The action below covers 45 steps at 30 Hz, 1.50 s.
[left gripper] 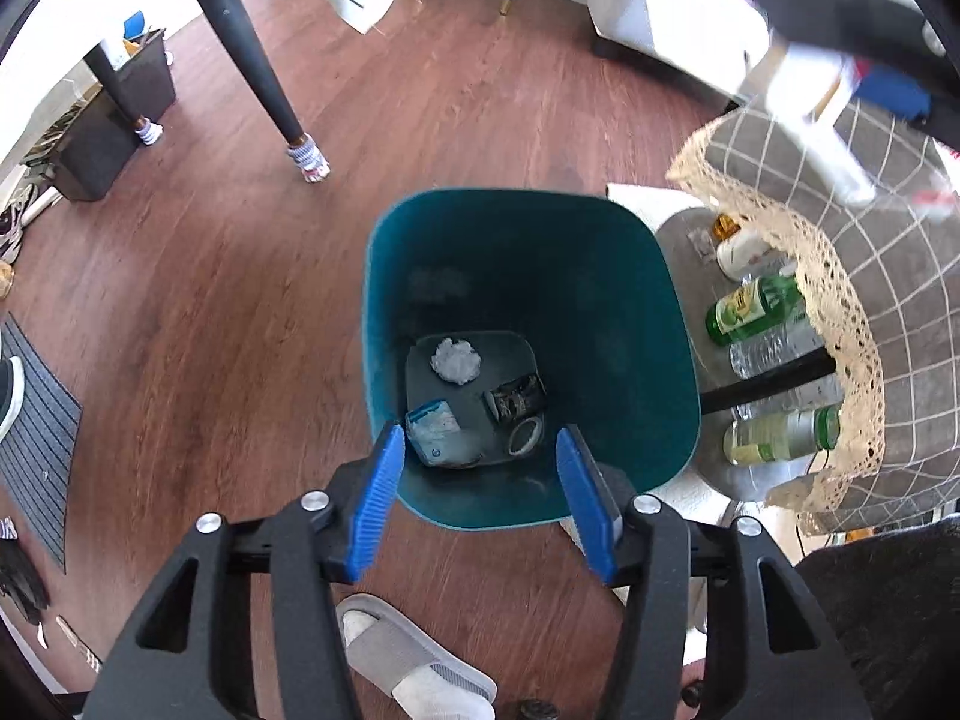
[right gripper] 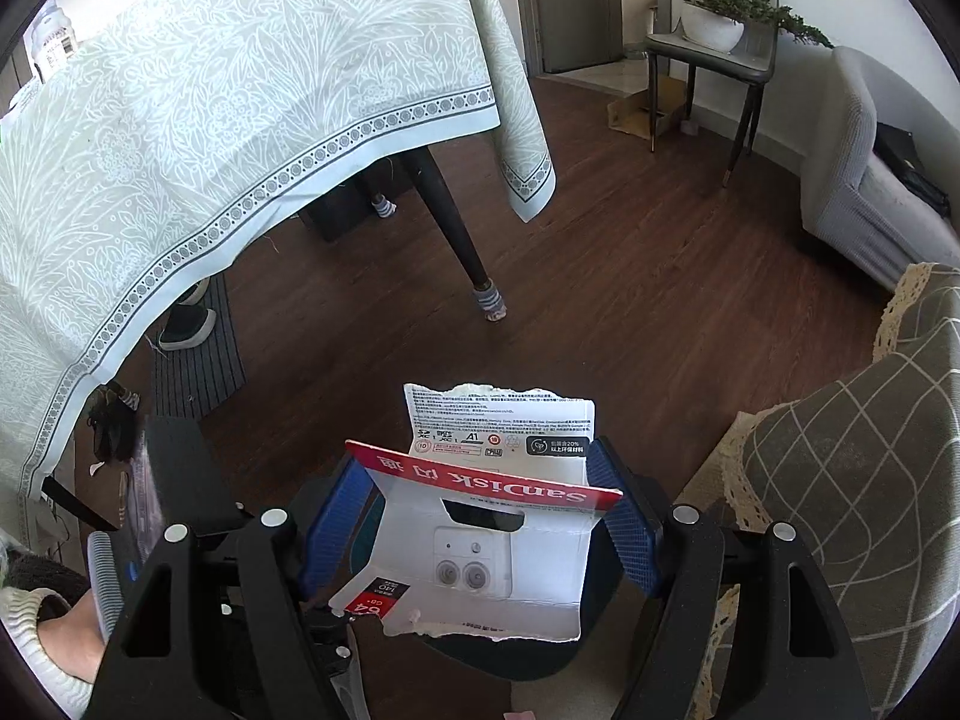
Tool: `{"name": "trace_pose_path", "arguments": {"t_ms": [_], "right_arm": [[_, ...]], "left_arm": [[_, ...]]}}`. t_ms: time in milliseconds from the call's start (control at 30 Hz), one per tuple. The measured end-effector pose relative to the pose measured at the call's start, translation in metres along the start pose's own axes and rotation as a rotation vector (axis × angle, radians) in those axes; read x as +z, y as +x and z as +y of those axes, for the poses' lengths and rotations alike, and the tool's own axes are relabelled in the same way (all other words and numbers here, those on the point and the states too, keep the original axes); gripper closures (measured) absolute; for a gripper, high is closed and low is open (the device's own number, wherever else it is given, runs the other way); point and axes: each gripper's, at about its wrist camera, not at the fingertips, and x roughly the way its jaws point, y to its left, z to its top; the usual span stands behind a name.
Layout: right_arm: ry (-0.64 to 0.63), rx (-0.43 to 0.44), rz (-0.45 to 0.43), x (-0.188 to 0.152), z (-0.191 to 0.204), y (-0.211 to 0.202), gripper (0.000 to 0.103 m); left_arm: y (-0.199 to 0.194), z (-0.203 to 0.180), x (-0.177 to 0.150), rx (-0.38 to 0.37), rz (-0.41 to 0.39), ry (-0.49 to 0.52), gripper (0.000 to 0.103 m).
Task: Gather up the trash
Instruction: 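Open the left tool over the bin while the right tool releases the SanDisk box into it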
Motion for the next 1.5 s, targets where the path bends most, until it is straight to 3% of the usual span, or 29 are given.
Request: {"name": "trace_pose_path", "arguments": {"t_ms": [267,533,867,1033,1167,1500], "right_arm": [[0.015,-0.027,0.07,-0.008,-0.004,0.031,0.029],[0.013,-0.046,0.162,-0.024,0.0,0.066,0.029],[-0.004,-0.065,0.278,-0.05,0.003,0.108,0.029],[0.002,-0.084,0.311,-0.059,-0.002,0.118,0.028],[-0.019,-0.105,0.342,-0.065,-0.004,0.121,0.015],[-0.031,-0.107,0.321,-0.07,-0.016,0.102,0.014]], "left_arm": [[-0.032,0.009,0.001,0.02,-0.082,-0.006,0.035],[-0.069,0.013,0.003,0.013,-0.161,0.005,0.045],[-0.12,0.003,0.01,-0.007,-0.293,0.033,0.066],[-0.133,-0.005,0.012,-0.009,-0.326,0.059,0.069],[-0.136,-0.009,0.015,-0.005,-0.326,0.057,0.071],[-0.151,-0.026,0.023,-0.02,-0.364,0.075,0.071]]}}
